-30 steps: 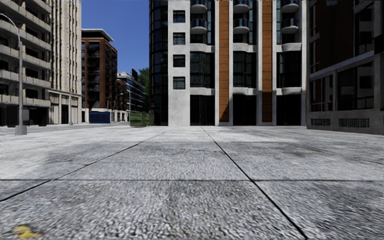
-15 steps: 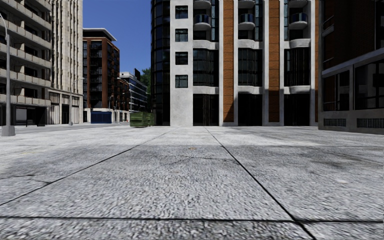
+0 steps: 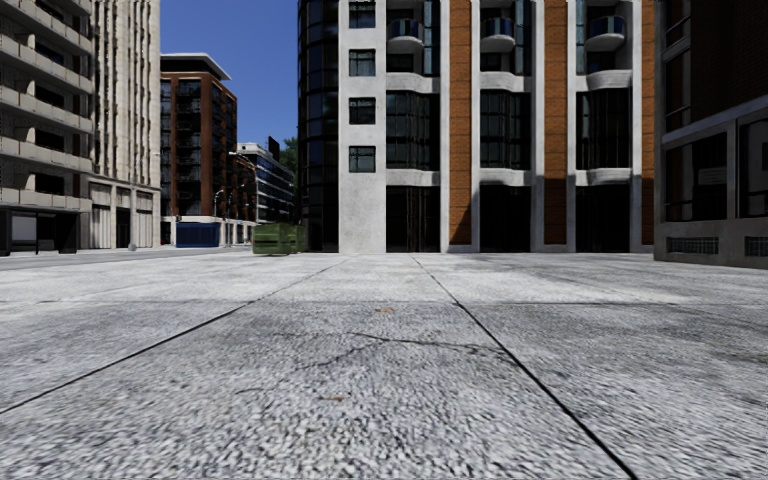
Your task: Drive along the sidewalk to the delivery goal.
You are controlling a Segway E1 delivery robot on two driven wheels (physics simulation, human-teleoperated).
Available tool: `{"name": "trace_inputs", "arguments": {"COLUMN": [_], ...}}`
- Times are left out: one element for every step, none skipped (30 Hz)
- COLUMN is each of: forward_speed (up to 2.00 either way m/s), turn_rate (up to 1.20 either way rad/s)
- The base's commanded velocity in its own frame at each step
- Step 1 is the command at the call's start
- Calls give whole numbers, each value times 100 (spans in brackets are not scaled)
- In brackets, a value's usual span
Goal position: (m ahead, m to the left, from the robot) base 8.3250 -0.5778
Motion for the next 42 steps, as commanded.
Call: {"name": "trace_inputs", "arguments": {"forward_speed": [200, 200, 200, 200, 200, 200, 200, 200, 200, 200, 200, 200, 200, 200, 200, 200, 200, 200, 200, 200, 200, 200, 200, 200, 200, 200, 200, 200, 200, 200, 200, 200, 200, 200, 200, 200, 200, 200, 200, 200, 200, 200], "turn_rate": [0, 0, -9, -26, -44, -44, -48, -5, 0, 0, 0, 0, 0, 0, 0, 0, 0, 0, 0, 0, 0, 0, 0, 0, 0, 0, 0, 0, 0, 0, 0, 0, 0, 0, 0, 0, 0, 0, 0, -4, -12, -12]}}
